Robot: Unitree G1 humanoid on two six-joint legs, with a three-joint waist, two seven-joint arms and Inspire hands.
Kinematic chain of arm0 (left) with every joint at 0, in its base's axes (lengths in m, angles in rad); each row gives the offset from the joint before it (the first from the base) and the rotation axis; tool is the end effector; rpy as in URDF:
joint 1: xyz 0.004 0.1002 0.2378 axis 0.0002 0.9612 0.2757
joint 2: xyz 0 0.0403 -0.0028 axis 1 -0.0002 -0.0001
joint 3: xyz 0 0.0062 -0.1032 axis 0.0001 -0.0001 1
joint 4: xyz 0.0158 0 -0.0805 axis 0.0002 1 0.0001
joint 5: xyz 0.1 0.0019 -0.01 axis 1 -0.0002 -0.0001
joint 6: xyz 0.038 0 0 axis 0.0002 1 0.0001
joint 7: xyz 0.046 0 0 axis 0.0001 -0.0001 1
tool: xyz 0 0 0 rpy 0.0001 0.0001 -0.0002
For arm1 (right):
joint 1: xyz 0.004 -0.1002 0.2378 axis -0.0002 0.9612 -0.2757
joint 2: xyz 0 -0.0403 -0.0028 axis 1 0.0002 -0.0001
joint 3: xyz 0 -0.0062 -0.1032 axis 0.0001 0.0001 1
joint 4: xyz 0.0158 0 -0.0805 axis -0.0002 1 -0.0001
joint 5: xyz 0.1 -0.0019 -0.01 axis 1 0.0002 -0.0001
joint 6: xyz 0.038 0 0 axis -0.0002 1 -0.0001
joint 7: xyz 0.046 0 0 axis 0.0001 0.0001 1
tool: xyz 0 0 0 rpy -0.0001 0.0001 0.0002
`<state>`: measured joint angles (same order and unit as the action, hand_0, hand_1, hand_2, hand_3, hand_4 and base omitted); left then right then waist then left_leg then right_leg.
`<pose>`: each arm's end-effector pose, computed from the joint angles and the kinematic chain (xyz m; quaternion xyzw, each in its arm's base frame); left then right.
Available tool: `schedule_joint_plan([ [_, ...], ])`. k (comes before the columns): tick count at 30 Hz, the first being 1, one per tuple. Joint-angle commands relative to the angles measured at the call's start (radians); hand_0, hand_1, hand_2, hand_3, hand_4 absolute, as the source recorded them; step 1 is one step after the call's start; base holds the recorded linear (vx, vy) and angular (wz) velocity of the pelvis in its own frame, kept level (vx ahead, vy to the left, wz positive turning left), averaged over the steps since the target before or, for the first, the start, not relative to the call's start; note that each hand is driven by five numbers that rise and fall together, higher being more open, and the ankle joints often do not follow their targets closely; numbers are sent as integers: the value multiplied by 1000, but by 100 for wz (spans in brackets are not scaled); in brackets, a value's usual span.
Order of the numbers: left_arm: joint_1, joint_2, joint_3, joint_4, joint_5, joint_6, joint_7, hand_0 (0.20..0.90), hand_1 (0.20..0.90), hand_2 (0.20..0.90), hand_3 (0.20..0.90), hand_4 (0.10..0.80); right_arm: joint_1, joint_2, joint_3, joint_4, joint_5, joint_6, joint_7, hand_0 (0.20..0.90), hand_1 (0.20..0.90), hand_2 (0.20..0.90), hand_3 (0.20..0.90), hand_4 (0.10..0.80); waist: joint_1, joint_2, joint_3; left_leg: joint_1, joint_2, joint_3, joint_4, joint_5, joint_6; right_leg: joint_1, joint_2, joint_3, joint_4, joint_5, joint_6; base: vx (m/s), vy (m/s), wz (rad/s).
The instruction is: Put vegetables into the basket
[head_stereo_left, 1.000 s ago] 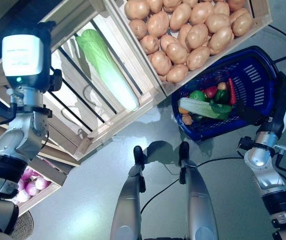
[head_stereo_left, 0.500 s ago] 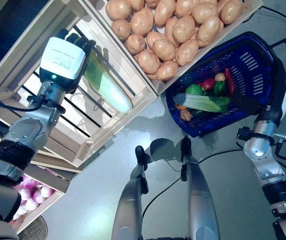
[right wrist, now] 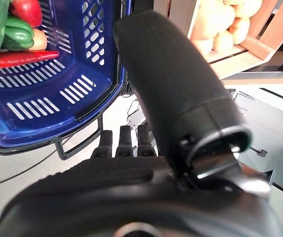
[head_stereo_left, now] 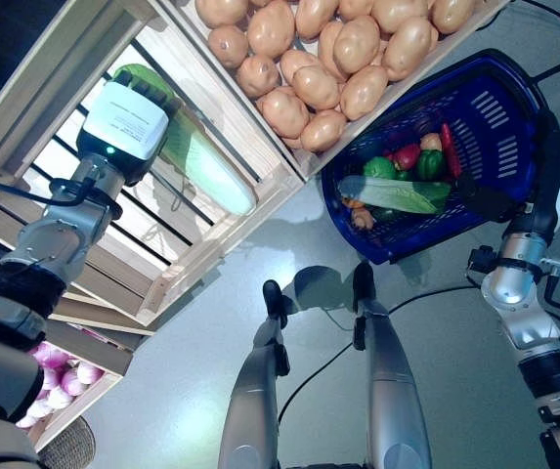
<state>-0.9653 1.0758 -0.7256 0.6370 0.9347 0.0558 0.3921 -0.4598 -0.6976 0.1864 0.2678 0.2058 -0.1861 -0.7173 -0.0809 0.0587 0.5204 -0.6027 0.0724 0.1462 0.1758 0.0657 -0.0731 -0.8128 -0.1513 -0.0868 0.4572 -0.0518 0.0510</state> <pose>0.3133 0.2994 0.2240 0.8830 -0.1571 0.1419 0.4189 0.2793 -0.2409 0.1438 -0.1854 -0.2385 -0.2843 0.9099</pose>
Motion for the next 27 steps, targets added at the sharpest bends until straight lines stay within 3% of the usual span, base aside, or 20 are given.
schedule_joint_plan([
  [1, -84, 47, 87, 37, 24, 114, 79, 900, 900, 900, 900, 800, -38, -90, -48, -113, 2, -77, -43, 900, 900, 900, 900, 800, -21, -3, 0, -106, 12, -1, 108, -11, -40, 80, 23, -22, -71, -18, 16, -8, -19, 14],
  [9, -106, 23, 132, 61, 45, 190, 267, 900, 900, 900, 900, 800, -16, -76, -66, -166, -4, -72, -71, 900, 900, 900, 900, 800, -24, -30, 0, -186, 15, -14, 184, -46, -31, 7, 36, -10, -15, -30, 12, -23, 1, 6],
  [27, -55, 16, 192, 35, 42, 201, 338, 900, 900, 900, 900, 800, 27, -52, -99, -207, 19, -74, -66, 900, 900, 900, 900, 800, -26, -51, 0, -263, 8, -37, 312, -123, -2, -84, 34, 19, 106, -47, 20, 7, 12, -1],
])
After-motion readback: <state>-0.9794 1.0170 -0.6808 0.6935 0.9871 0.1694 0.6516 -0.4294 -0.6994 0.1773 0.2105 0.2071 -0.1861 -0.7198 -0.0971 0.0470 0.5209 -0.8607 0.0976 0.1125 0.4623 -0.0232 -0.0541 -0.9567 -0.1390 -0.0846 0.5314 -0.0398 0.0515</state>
